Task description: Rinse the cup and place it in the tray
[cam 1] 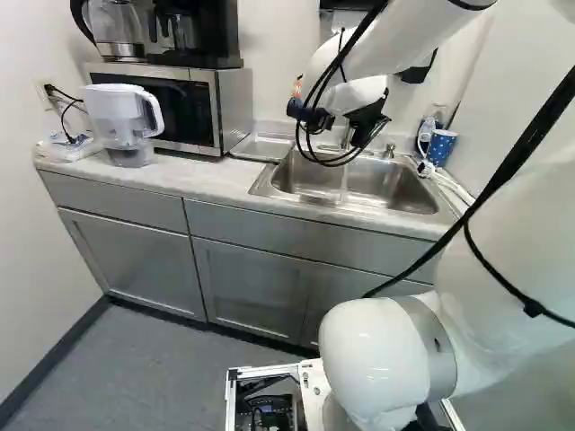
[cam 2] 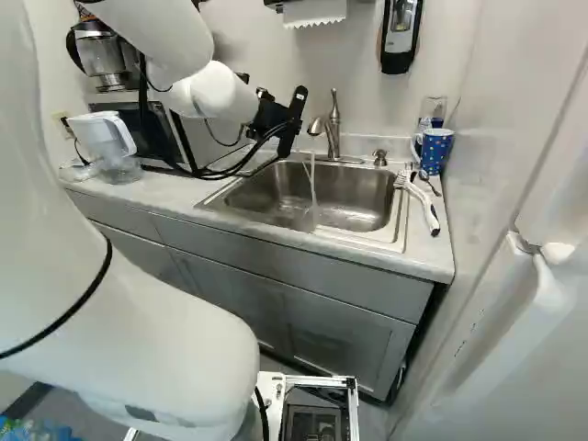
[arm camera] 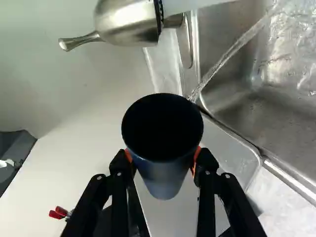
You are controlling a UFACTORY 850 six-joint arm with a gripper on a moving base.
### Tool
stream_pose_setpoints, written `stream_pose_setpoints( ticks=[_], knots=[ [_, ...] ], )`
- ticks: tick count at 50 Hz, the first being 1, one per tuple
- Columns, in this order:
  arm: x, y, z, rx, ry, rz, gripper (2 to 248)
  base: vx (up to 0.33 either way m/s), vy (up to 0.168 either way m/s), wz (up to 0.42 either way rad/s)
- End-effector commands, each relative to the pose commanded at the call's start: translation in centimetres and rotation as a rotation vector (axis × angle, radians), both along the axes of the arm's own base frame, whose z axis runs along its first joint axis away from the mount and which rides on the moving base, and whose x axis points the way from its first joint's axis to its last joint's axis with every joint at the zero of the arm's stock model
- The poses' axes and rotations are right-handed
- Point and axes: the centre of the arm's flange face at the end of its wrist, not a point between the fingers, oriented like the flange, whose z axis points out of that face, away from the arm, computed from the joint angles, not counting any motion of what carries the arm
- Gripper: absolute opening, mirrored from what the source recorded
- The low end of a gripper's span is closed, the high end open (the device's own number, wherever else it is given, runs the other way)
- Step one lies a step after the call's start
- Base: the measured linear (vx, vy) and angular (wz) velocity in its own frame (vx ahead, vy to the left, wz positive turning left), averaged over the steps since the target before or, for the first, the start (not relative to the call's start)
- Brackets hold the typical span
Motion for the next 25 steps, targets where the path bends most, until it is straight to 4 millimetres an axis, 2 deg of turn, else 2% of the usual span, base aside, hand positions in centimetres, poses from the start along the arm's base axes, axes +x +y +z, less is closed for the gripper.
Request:
stream_pose_setpoints(
  ticks=[25],
  knots=[
    [0.00, 0.00, 0.00, 0.000, 0.000, 0.000, 124, 0.000, 0.000, 0.000]
  ],
)
